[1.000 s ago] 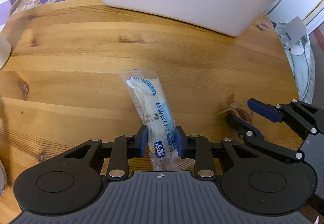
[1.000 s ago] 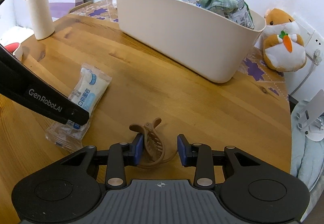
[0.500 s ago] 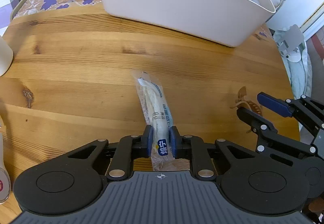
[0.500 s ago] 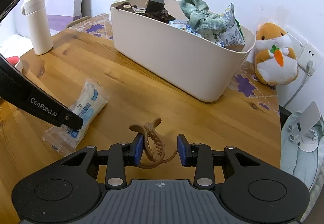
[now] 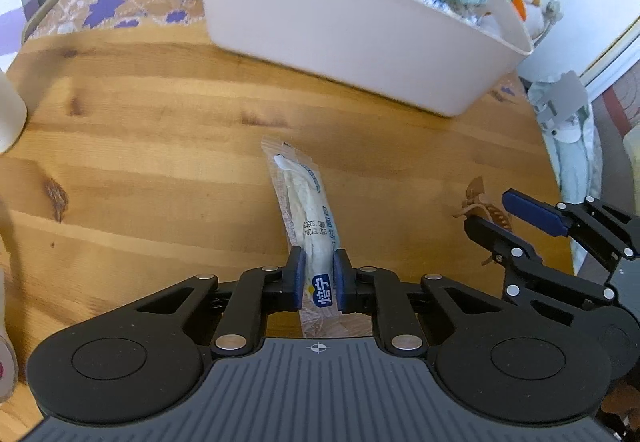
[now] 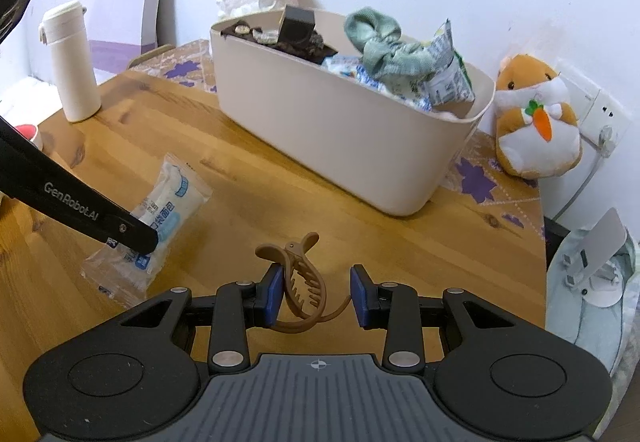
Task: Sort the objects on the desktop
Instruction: 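Carry the packet and claw clip over the beige basket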
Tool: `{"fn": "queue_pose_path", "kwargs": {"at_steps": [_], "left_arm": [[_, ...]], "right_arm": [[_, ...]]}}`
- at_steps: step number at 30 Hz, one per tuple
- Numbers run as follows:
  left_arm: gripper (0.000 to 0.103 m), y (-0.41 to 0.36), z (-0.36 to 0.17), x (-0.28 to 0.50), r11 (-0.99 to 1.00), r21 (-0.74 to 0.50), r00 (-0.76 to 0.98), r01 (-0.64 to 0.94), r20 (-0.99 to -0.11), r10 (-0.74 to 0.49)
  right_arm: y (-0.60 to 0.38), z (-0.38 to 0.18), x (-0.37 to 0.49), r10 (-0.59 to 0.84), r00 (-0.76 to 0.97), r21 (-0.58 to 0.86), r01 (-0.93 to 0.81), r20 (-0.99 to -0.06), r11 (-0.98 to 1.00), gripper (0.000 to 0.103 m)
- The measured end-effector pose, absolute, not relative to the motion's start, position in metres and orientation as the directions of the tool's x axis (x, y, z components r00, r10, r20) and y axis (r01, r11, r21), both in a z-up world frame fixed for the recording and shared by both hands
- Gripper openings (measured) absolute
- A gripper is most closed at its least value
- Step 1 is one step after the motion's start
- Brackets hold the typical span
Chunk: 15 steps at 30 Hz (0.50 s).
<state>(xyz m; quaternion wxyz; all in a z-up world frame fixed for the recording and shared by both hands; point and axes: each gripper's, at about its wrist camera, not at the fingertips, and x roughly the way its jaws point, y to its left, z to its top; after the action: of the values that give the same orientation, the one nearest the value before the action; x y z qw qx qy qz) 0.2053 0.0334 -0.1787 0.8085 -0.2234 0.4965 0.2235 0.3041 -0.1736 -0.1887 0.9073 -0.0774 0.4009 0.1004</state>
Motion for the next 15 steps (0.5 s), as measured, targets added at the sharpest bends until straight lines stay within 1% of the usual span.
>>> {"fn": "queue_pose_path", "kwargs": {"at_steps": [15], "left_arm": [[0.014,0.053,-0.112,0.222,0.847,-0.114,0.537,-0.519,-0.815,0.22]], "right_arm": [[-0.196,-0.125,0.33,0.108,0.784,-0.077,-0.195,-0.612,0.978,0.033]]}}
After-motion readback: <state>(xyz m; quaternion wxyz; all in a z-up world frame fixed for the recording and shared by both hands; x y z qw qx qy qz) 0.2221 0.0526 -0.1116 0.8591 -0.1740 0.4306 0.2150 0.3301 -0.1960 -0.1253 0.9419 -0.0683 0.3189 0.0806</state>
